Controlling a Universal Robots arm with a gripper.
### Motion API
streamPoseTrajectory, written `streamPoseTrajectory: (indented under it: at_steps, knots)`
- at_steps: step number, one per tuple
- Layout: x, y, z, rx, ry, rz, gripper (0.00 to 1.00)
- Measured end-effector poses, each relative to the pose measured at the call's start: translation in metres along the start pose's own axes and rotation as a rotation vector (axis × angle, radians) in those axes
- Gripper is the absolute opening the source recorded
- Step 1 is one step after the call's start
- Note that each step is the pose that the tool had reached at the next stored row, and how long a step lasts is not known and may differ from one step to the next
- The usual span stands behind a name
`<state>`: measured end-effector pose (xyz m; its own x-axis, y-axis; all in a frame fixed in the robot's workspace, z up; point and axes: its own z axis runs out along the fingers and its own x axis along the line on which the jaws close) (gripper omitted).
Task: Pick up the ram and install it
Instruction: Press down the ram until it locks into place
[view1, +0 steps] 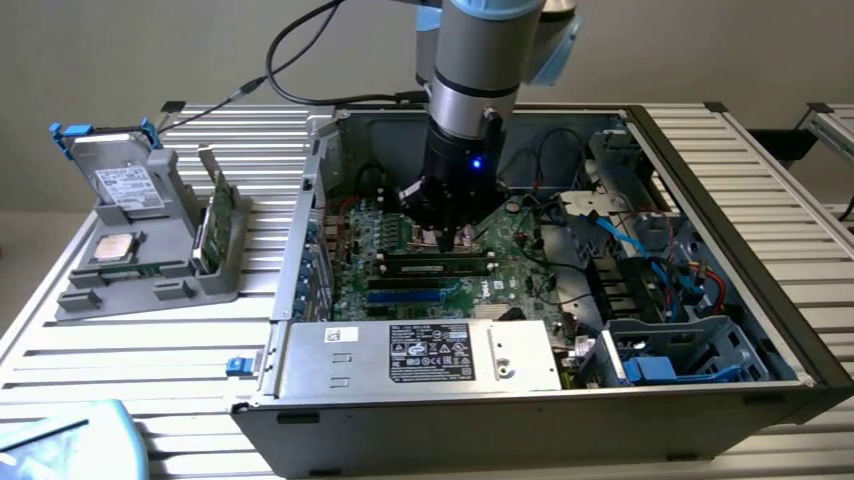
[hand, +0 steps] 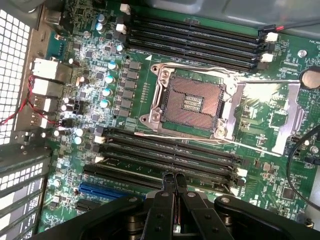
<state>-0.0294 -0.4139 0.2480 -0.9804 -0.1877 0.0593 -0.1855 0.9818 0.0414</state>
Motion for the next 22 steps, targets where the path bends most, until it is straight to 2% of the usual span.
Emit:
streamPoseTrajectory:
  at_steps: [11, 15, 22]
  knots:
    - [0.014, -0.0009, -0.0041, -0.0002, -0.0001, 0.005, 0.11]
    - [0.014, -0.0018, -0.0047, 0.0005, -0.0008, 0.029, 0.11]
    - [0.014, -0.0023, -0.0055, 0.0053, -0.0015, 0.081, 0.11]
